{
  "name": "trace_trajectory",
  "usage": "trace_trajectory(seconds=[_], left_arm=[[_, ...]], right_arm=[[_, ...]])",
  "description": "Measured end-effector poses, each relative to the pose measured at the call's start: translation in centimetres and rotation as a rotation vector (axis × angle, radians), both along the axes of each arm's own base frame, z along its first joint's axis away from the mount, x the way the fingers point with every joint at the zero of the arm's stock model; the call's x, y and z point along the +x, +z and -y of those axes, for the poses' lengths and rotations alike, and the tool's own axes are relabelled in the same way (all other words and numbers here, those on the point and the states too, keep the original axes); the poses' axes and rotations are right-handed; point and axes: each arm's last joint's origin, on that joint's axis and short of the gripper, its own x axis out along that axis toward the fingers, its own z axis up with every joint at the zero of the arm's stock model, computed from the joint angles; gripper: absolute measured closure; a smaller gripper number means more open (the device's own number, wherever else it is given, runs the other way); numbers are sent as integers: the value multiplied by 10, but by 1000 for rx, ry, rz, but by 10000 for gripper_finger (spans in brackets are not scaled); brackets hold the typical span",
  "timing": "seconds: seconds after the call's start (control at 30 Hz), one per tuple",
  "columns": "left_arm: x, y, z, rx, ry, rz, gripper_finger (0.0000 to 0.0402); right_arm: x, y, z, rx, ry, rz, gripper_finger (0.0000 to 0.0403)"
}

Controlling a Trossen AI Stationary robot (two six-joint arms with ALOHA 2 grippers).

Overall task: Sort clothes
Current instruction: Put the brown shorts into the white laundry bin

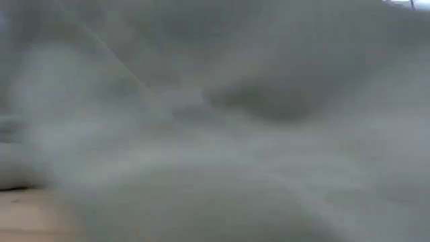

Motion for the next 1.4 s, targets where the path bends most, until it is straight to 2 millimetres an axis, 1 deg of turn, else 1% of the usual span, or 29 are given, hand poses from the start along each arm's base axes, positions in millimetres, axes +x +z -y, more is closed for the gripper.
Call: trace_trajectory(seconds=[0.17,0.33,0.4,0.5,0.57,0.67,0.9,1.0,1.13,1.2,1.27,1.33,1.37,1.4], left_arm=[[1,5,0,-10,2,11,369],[0,7,1,-14,-1,14,369],[-1,7,1,-14,-4,14,369],[-2,7,3,-14,-8,15,369],[-3,7,4,-15,-12,15,369],[-4,7,4,-16,-13,16,369],[-3,7,4,-16,-12,16,369],[-3,7,4,-17,-12,17,369],[-3,7,4,-17,-13,17,369],[-3,7,4,-21,-12,21,369],[-3,7,4,-23,-12,23,369],[-4,7,5,-30,-16,31,369],[-5,7,6,-40,-19,40,369],[-6,9,8,-45,-23,45,369]], right_arm=[[-22,10,-10,-82,15,11,209],[-45,16,-22,-114,-43,16,212],[-52,12,-26,-124,-103,-17,212],[-58,2,-26,-58,-295,-71,212],[-57,2,-22,16,-347,-74,212],[-50,-3,-20,74,-354,-91,212],[-32,-29,-20,93,-358,-179,213],[-26,-33,-18,107,-373,-188,213],[-16,-39,-16,133,-341,-213,214],[-11,-44,-15,137,-327,-223,227],[-6,-49,-14,129,-318,-242,259],[-4,-49,-14,123,-297,-242,316],[-3,-47,-15,116,-286,-224,353],[-3,-43,-16,100,-264,-204,376]])
